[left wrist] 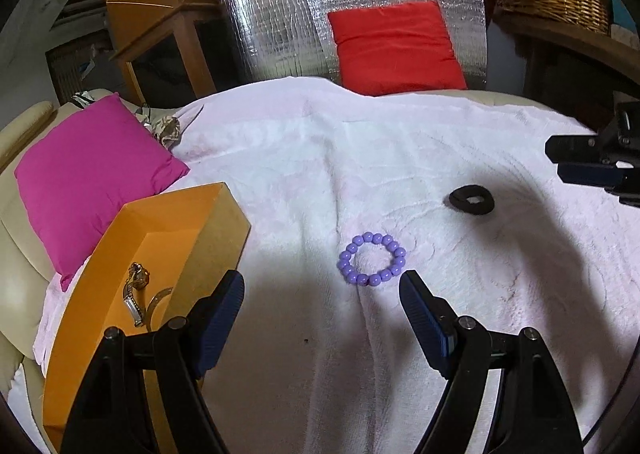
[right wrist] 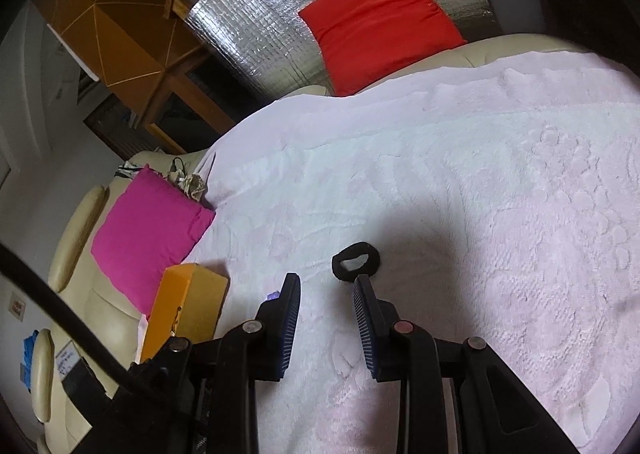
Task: Organize jewelry
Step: 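Grasp the black hair tie with the right tool while the left tool approaches the purple bracelet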
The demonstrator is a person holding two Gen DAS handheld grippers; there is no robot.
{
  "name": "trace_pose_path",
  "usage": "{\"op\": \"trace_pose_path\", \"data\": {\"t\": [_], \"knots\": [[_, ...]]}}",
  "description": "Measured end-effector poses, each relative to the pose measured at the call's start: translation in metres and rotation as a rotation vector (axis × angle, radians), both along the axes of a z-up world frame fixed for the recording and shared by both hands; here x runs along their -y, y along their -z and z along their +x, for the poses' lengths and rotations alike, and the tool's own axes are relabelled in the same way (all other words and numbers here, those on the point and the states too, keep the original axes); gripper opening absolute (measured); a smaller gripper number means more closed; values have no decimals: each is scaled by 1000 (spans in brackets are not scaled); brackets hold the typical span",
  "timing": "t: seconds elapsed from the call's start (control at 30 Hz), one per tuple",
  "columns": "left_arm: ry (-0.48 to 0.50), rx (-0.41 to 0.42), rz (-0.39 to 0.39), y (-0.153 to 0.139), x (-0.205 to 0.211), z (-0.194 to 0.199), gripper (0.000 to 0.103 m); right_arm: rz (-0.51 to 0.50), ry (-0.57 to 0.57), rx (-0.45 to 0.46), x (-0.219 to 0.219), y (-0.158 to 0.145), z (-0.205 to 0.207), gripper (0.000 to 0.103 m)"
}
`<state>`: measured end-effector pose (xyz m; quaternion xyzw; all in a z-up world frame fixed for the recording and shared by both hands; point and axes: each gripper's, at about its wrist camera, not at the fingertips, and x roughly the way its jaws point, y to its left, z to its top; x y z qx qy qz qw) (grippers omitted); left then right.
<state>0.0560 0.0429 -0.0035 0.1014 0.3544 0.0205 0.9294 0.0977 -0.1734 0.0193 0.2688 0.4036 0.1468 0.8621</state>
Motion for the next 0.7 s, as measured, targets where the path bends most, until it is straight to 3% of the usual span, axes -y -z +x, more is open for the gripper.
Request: {"op": "trace_pose_path", "data": {"t": [0.27, 0.7], "knots": [[-14, -38, 14, 9, -4, 8, 80, -3, 0, -46, -3, 12, 13, 30], [-6, -132, -74, 28, -19, 30, 80, -23, 31, -132, -4, 40, 45, 30]]}}
